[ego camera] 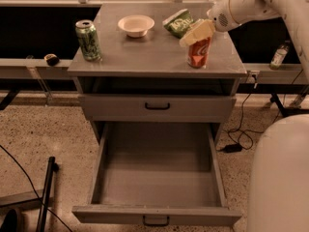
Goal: Place coke can into middle drawer
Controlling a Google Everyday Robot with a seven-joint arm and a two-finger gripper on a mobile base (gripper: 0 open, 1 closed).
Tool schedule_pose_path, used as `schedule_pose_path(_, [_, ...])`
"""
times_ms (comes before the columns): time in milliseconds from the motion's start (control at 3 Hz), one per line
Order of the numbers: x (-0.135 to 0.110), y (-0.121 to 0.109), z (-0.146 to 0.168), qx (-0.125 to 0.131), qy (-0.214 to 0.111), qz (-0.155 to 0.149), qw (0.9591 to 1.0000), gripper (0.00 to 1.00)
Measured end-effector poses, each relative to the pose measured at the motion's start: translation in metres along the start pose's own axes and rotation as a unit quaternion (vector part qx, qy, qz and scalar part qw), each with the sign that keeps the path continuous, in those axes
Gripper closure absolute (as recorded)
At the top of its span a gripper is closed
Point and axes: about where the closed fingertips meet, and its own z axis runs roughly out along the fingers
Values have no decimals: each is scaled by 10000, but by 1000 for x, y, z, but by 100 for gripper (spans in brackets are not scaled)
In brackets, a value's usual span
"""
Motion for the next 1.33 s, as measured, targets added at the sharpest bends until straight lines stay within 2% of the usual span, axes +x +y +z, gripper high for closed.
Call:
schedule_pose_path(333, [0,0,0,0,0,0,10000,0])
schedule_pose_path(667, [13,2,-8,-47,-77,111,9999,0])
schedule_pose_path(1000, [32,10,-25,-113,-179,272,9994,13])
schedule_pose_path(1333, [55,20,-35,-213,-386,620,9971,42])
